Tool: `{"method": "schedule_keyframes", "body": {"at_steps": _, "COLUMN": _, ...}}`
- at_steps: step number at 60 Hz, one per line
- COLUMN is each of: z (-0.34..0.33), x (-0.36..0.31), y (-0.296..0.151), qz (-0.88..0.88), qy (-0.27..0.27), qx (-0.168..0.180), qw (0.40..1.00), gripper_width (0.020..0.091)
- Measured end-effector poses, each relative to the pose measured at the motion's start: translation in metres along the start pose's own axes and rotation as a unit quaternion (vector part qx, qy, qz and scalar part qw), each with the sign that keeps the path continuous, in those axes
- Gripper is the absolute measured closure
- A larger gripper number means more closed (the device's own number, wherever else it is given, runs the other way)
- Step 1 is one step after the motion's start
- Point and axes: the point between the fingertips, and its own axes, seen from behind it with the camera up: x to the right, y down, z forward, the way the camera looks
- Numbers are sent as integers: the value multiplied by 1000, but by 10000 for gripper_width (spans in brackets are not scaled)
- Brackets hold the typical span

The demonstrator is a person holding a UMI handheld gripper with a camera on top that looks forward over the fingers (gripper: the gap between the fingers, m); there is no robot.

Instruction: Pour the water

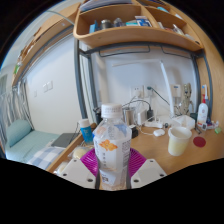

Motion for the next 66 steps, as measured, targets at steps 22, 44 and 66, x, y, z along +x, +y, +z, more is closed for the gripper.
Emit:
{"method": "schedule_keyframes", "body": {"at_steps": 22, "z": 44, "x": 73, "y": -79, "qz": 418, "qy": -6, "qx": 19, "qw": 908, "gripper_width": 751}}
{"method": "schedule_keyframes", "body": {"at_steps": 44, "z": 78, "x": 128, "y": -86, "qz": 674, "qy": -24, "qx": 18, "qw": 738, "gripper_width": 749}}
{"method": "schedule_keyframes", "body": {"at_steps": 66, "z": 85, "x": 137, "y": -79, "qz": 806, "qy": -34, "qx": -14, "qw": 590, "gripper_width": 748}}
